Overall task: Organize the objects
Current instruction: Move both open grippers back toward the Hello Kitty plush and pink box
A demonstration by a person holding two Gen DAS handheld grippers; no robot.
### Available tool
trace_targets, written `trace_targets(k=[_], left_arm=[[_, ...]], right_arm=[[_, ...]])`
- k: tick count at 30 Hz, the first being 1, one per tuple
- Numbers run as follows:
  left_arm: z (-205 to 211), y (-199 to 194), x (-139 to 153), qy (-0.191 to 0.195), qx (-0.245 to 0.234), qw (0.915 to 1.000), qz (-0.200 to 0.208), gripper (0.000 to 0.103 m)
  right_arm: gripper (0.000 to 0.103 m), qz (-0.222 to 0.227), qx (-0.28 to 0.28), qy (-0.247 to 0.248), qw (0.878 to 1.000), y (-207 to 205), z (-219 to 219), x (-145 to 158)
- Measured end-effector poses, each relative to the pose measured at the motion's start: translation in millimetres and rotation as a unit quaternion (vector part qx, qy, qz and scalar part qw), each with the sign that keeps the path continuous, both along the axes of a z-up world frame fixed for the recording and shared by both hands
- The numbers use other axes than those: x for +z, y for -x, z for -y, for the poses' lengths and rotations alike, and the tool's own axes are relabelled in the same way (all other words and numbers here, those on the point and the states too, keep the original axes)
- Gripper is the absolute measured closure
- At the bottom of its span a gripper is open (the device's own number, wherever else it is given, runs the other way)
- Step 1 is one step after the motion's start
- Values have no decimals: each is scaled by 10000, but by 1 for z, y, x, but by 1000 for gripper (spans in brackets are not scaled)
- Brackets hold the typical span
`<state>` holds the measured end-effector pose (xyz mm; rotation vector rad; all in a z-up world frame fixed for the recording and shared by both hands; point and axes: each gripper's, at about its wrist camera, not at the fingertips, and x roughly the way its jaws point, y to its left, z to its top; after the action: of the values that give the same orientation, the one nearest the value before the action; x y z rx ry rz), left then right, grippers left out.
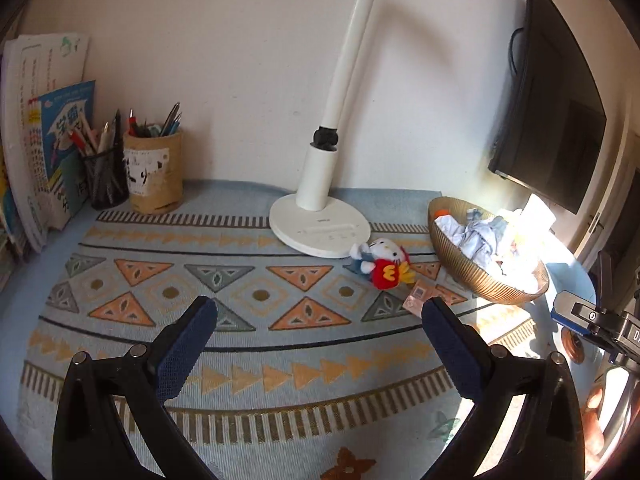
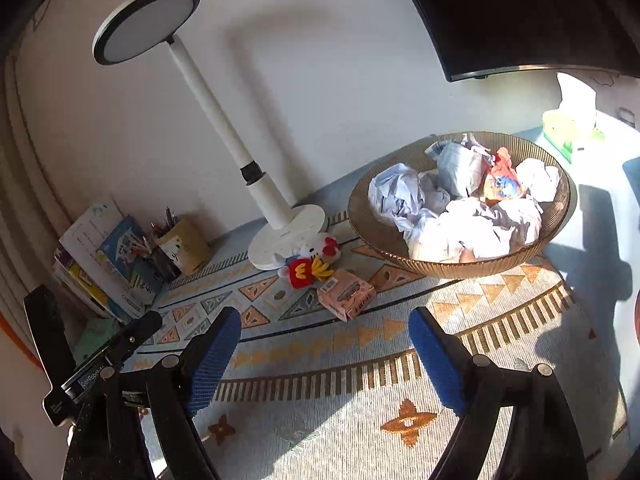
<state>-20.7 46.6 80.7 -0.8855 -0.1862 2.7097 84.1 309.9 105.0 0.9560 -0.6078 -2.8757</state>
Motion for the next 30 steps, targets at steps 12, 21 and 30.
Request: trace_targets(k=[12,21,30], left_arm=[[-2,-1,-47,601,494,9965,314,1],[3,-3,-50,524,523,9964,409,1],[0,-4,-50,573,478,9963,438,1]], right_arm=[[18,724,45,-960,9927,27,25,-61],[14,798,38,-1505,9854,28,40,-62],[14,1254,205,-1071,9861,45,27,-74]])
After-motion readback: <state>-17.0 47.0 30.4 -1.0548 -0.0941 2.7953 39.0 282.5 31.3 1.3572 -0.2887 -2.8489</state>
